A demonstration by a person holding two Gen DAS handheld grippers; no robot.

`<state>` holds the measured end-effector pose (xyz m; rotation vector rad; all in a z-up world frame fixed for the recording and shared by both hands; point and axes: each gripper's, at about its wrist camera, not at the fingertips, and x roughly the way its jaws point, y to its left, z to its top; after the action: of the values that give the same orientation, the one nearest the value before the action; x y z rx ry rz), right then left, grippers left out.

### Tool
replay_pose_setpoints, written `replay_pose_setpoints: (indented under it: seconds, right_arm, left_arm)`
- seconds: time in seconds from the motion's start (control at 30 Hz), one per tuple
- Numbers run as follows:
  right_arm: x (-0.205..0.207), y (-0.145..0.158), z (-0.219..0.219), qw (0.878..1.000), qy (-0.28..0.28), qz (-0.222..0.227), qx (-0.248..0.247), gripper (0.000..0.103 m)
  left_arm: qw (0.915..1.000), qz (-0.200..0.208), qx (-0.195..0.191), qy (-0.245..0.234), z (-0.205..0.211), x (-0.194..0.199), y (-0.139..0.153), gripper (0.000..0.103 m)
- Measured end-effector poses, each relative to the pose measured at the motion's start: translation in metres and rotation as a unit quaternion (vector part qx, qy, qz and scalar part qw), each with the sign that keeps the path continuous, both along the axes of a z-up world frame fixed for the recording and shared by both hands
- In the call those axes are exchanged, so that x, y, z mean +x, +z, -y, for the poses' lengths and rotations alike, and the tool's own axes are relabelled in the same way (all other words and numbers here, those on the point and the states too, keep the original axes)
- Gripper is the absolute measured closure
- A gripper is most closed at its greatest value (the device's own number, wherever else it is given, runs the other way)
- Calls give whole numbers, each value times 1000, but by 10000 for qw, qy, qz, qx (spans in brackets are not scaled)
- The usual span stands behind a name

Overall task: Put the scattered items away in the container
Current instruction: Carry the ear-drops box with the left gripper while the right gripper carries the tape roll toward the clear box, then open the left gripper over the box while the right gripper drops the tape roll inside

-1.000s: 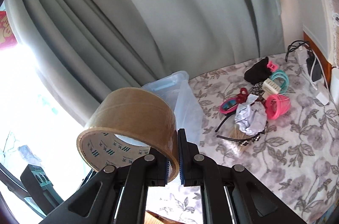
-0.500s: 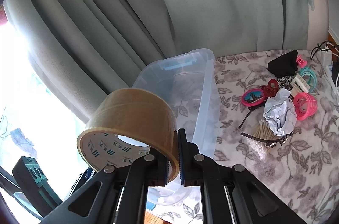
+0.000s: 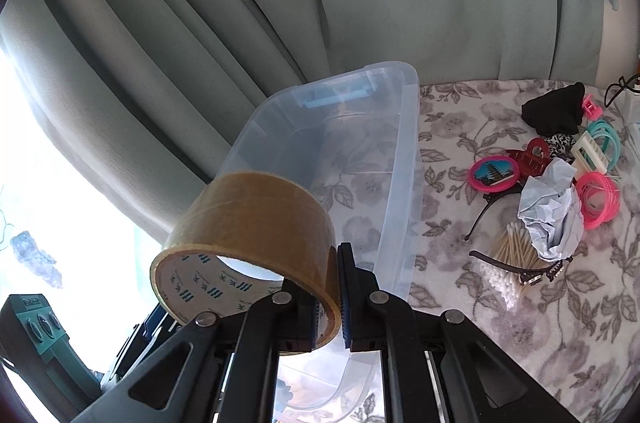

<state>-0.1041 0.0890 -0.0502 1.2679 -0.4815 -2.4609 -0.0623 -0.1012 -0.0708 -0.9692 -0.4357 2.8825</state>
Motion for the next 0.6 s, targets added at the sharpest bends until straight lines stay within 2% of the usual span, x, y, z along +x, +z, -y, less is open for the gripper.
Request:
replay_pose_setpoints:
  seconds: [0.27, 0.33, 0.4, 0.6]
  right_arm:
    - [-4, -2, 0, 9999, 53, 69, 75, 84]
    - [-4, -1, 4, 9997, 127, 41, 191, 80]
    - [-3, 0, 8, 9994, 189, 19, 273, 71]
    - [0, 5, 13, 9988, 302, -50, 374, 62]
  left_arm:
    - [10000, 67, -3, 17, 4, 5, -3, 54]
    - [10000, 72, -3, 34, 5, 7, -3, 54]
    - [10000, 89, -4, 43, 7, 9, -2, 54]
    - [9999, 123, -55, 62, 9, 19, 0, 54]
